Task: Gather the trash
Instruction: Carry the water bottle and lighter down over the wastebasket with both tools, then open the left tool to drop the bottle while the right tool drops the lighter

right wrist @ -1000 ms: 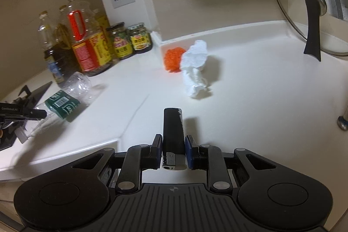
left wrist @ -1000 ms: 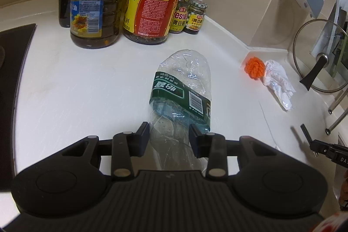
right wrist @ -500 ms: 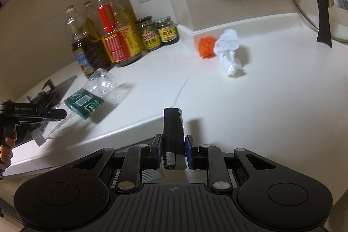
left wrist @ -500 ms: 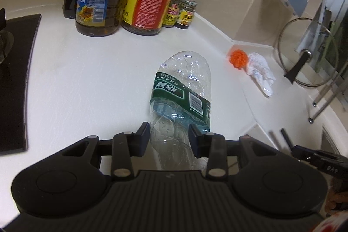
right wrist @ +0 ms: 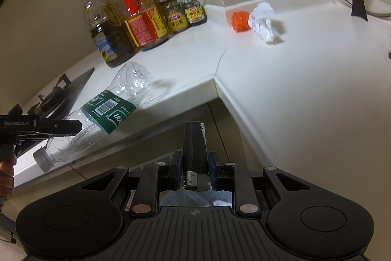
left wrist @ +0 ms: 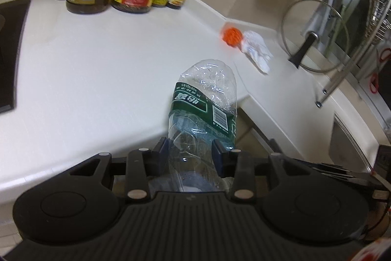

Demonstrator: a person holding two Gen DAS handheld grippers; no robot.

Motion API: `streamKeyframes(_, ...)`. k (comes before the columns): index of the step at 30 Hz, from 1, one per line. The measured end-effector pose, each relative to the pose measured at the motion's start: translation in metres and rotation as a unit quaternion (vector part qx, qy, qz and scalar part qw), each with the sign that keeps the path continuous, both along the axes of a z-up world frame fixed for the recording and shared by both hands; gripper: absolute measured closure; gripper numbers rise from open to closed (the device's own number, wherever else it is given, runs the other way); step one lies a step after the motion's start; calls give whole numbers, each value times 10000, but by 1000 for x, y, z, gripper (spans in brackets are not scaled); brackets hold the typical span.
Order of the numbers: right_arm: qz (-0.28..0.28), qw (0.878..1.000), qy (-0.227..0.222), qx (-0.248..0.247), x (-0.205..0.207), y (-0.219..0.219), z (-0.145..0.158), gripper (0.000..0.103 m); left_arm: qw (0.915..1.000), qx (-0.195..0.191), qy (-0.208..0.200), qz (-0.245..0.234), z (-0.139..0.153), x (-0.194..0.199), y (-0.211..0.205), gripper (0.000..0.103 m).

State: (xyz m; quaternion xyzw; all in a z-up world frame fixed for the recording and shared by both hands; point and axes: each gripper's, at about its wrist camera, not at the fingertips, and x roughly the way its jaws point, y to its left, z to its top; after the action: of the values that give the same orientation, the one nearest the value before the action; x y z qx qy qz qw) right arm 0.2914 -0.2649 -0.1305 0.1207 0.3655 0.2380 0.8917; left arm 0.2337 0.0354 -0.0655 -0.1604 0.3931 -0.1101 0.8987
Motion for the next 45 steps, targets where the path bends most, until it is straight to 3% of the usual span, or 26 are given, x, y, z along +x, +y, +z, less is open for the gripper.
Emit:
streamKeyframes(20, -64, 9986, 499, -146, -35, 9, -29, 80, 9982, 0, 311, -508, -29, -20, -36, 69)
streamKeyframes(33, -419, 9913, 1124, -545, -42, 20, -91, 80, 9906, 136, 1319, -334, -135, -6, -55, 70)
streamKeyframes(37, -516, 9888, 1283, -553, -43, 18, -110, 80, 9868, 125, 1599, -215, -167, 2, -59, 75)
streamKeyframes(45, -772, 9838, 1544, -474, -35, 17, -139, 80, 9832, 339, 1793, -86, -212, 12, -60, 76)
